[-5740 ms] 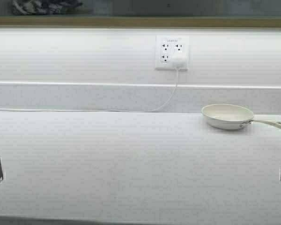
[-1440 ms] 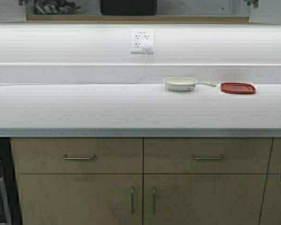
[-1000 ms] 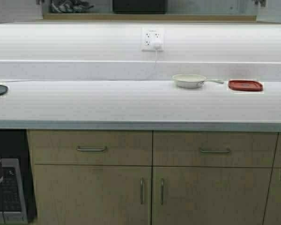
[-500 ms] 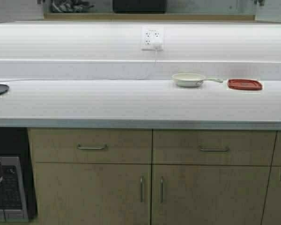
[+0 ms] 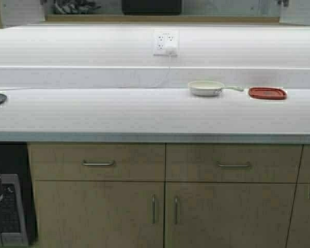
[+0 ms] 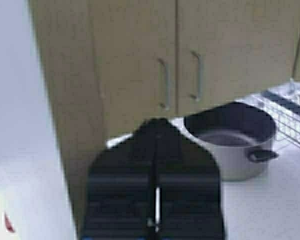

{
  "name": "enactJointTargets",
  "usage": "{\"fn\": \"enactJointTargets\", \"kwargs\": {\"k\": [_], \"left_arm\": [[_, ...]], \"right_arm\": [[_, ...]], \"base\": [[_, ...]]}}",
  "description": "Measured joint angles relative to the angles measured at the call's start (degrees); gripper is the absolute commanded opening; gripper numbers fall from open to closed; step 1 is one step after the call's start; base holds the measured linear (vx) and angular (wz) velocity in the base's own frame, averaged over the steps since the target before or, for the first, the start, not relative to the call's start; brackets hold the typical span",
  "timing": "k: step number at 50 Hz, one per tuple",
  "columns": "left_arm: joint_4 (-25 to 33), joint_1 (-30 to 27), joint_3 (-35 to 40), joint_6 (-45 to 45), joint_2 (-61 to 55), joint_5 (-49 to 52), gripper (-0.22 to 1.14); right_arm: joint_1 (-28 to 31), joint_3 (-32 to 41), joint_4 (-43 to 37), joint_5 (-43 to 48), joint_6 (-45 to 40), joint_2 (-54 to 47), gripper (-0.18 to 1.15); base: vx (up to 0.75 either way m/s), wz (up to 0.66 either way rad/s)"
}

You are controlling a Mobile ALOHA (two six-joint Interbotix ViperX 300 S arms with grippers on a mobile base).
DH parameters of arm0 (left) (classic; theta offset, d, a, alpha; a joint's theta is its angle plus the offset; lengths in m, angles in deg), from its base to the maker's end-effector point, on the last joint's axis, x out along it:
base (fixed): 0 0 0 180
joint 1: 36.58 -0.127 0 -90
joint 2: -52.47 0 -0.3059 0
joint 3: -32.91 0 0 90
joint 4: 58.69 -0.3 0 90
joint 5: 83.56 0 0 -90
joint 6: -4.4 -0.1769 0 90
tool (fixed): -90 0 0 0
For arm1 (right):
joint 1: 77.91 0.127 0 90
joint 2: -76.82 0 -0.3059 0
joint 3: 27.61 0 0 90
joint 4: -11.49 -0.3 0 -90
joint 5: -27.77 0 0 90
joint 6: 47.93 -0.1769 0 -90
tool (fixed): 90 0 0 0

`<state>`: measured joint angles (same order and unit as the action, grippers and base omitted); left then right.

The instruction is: Open the cabinet, put the pot inside, then close it

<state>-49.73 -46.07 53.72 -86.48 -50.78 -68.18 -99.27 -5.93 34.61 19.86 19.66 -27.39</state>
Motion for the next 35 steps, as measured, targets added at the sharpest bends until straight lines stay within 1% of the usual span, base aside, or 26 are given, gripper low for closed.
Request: {"fn": "enactJointTargets", "kwargs": {"k": [3, 7, 12, 19, 23, 29, 35], "left_arm": [[0.09, 1.49, -2.72, 0.7, 2.11, 0.0, 0.04], [0.18, 2.02, -6.86, 0.62, 5.8, -0.26, 0.04], [0.18, 2.55, -14.41, 0.44, 11.78, -1.58, 0.04], [0.09, 4.92, -24.7, 0.09, 20.65, -6.42, 0.04], [-0.09, 7.73, -29.79, -0.09, 25.4, -8.53, 0.04], [-0.7, 11.16, -33.57, -0.09, 28.74, -9.49, 0.04], [-1.41, 15.56, -34.89, -0.09, 29.62, -9.67, 0.04]], "right_arm": [[2.55, -2.55, 0.62, -0.18, 0.79, 2.64, 0.06], [6.59, -6.68, 1.14, -0.44, 1.85, 6.5, 0.06], [12.57, -13.54, 1.23, -0.44, 2.9, 12.66, 0.06], [18.19, -23.64, 1.23, 0.35, 2.64, 22.94, 0.06], [22.85, -28.39, 1.41, 1.05, 2.81, 27.77, 0.06], [27.25, -32.61, 1.41, 1.14, 2.9, 31.29, 0.06], [31.2, -34.63, 1.05, 0.35, 2.81, 32.26, 0.06]], "base": [[0.01, -0.06], [0.01, -0.04], [0.02, -0.01], [0.05, 0.03], [0.06, 0.01], [0.08, 0.03], [0.1, 0.01]]}}
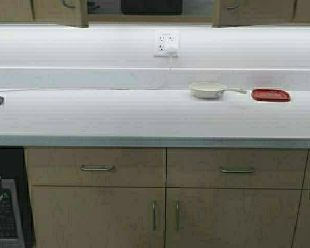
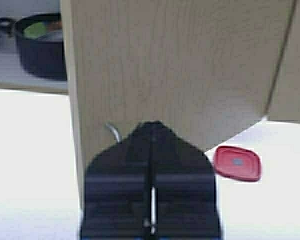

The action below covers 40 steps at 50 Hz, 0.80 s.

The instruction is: Open the cabinet, put the pot inside, then close it

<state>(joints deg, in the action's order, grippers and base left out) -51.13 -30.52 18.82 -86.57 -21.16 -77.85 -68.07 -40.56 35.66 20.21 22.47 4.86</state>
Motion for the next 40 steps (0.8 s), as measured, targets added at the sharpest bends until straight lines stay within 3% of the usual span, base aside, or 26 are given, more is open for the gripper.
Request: {"fn": "enactJointTargets", "kwargs": {"k": [6, 13, 21, 24, 31, 40], "left_arm": [[0.0, 2.02, -0.09, 0.0, -0.53, -0.97, 0.04], [0.0, 1.76, 2.99, 0.18, -4.66, -2.37, 0.04], [0.0, 2.29, 4.66, 0.35, -6.24, 0.26, 0.04], [0.0, 2.46, 3.69, 0.18, -5.19, 0.88, 0.04], [-0.44, 2.2, 0.09, 0.0, -1.41, 1.23, 0.04], [-0.88, 2.64, 0.7, 0.0, -2.9, -0.97, 0.04]], "right_arm": [[3.34, 1.93, -0.26, 0.0, -0.18, -2.64, 0.06], [4.83, 10.46, -1.58, -0.44, -0.18, -10.02, 0.06], [6.24, 16.35, -2.81, -8.61, -0.09, -14.77, 0.06], [7.47, 15.12, -2.81, -11.95, 0.7, -12.66, 0.06], [12.22, 4.92, -2.99, -13.62, 2.29, -0.35, 0.06], [12.57, -4.31, -3.08, -13.54, 1.76, 10.2, 0.06]], "base": [[0.12, 0.0], [0.13, 0.03], [0.15, 0.0], [0.15, 0.01], [0.14, 0.02], [0.11, 0.04]]}}
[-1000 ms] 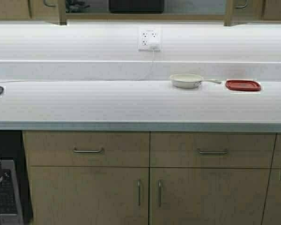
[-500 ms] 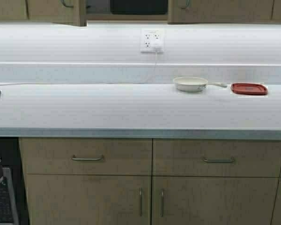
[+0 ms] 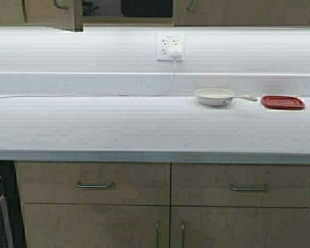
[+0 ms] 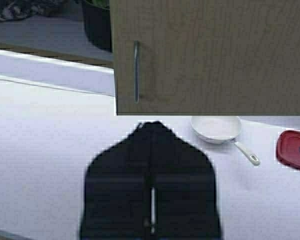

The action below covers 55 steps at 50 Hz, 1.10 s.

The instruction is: Open the cabinet, put the pot inside, then close it

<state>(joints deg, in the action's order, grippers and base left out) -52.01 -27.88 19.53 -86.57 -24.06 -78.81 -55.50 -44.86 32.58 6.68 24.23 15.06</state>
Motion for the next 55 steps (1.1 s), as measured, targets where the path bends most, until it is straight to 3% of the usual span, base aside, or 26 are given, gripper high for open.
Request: {"fn": "enactJointTargets", "kwargs": {"k": [18, 41, 55], "left_arm": [[0.18, 7.56, 13.71, 0.79, -14.68, 0.0, 0.04], [0.09, 10.81, -2.99, 0.26, 0.62, -1.05, 0.04], [0.09, 11.95, -1.76, 0.26, 0.18, -4.04, 0.04]], "right_arm": [[0.35, -1.23, 0.18, 0.0, 0.53, -0.53, 0.06], [0.26, -1.49, -0.09, 0.09, -0.09, -0.97, 0.06], [0.35, -1.93, -0.09, 2.02, -0.09, -2.46, 0.06]], "base": [[0.07, 0.13], [0.07, 0.01], [0.12, -0.06]]}}
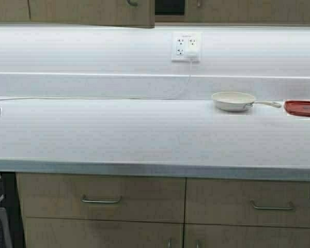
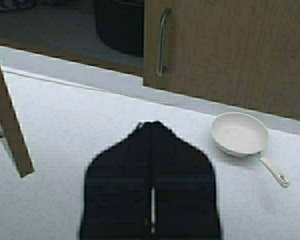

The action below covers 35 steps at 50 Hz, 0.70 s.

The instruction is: Open the cabinet, put the pot inside, then close it

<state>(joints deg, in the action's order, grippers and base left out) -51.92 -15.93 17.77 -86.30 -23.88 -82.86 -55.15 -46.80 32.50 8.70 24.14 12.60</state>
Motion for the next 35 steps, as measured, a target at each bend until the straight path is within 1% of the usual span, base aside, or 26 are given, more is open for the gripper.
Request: {"fn": "enactJointTargets", "kwargs": {"k": [15, 24, 29, 35], "left_arm": [[0.0, 0.09, 9.49, 0.18, -7.73, -0.09, 0.04], [0.0, 1.58, 15.12, 0.0, -14.06, 0.35, 0.04], [0.0, 2.55, 16.35, 0.18, -15.56, 0.7, 0.04], [0.0, 3.69, 15.38, 0.35, -14.68, 1.23, 0.04]], "right_arm": [[-0.35, -0.18, -0.18, 2.29, -0.09, -0.88, 0.06], [0.0, 0.26, -0.26, 2.46, 0.0, -1.14, 0.06], [-0.35, 0.79, -0.26, 2.46, -0.09, -1.41, 0.06], [-0.09, 1.05, -0.26, 2.46, -0.09, -1.58, 0.06]], "base": [[0.13, -0.1], [0.11, -0.02], [0.11, -0.02], [0.11, 0.02]]}}
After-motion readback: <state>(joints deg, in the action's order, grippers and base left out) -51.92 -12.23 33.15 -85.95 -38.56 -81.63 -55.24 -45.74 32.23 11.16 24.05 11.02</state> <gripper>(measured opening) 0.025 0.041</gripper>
